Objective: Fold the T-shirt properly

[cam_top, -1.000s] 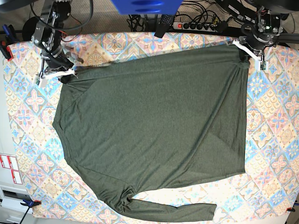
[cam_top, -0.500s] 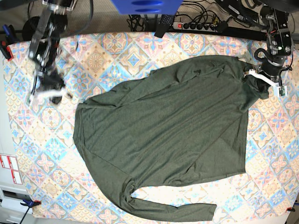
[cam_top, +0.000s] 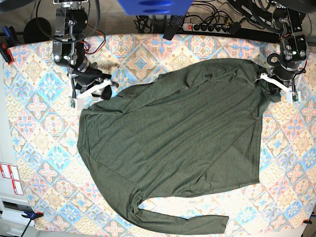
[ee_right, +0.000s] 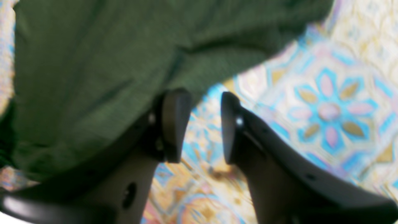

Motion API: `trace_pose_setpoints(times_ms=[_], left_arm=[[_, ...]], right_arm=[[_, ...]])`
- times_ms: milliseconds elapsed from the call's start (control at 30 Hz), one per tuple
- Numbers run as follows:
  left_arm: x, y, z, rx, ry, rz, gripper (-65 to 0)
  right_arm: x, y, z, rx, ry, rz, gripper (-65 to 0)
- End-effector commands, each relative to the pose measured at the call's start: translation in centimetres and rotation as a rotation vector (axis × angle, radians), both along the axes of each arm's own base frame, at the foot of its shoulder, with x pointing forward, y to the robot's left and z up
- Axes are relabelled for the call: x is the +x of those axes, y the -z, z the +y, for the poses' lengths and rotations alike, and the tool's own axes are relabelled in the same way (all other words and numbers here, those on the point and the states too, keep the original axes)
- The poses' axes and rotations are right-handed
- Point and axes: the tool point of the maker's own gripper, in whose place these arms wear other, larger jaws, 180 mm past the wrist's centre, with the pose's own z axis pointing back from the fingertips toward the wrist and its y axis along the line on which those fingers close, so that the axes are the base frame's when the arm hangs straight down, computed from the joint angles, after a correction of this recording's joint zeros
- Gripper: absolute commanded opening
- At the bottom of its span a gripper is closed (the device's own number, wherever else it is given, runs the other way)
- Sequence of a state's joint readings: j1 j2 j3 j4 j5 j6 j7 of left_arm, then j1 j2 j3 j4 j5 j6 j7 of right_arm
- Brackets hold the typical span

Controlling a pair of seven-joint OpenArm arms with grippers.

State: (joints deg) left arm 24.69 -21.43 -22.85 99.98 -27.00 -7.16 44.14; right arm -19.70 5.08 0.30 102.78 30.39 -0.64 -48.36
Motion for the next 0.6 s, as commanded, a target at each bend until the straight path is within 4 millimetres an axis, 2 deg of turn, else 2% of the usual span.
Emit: trace_pose_setpoints(times_ms=[0, 167, 333, 567], left_arm=[[0.7, -1.1, 0.5, 0.022, 0.007, -0.036, -65.0], [0.5, -1.0, 0.4, 0.020, 0.005, -0.031, -65.0], [0.1, -0.8, 0.4, 0.021, 0.006, -0.022, -65.0], [-0.3, -0.5, 0.4, 0.021, 0.006, -0.011, -65.0]], right_arm=[[0.9, -1.1, 0.8, 0.019, -0.019, -0.045, -42.7], [0.8, -1.0, 1.8, 0.030, -0.044, -0.042, -42.7], [3.2, -2.4, 4.0, 0.048, -0.101, -0.098, -42.6], [4.3, -0.8, 5.5, 0.058, -0.141, -0.064, -42.8]])
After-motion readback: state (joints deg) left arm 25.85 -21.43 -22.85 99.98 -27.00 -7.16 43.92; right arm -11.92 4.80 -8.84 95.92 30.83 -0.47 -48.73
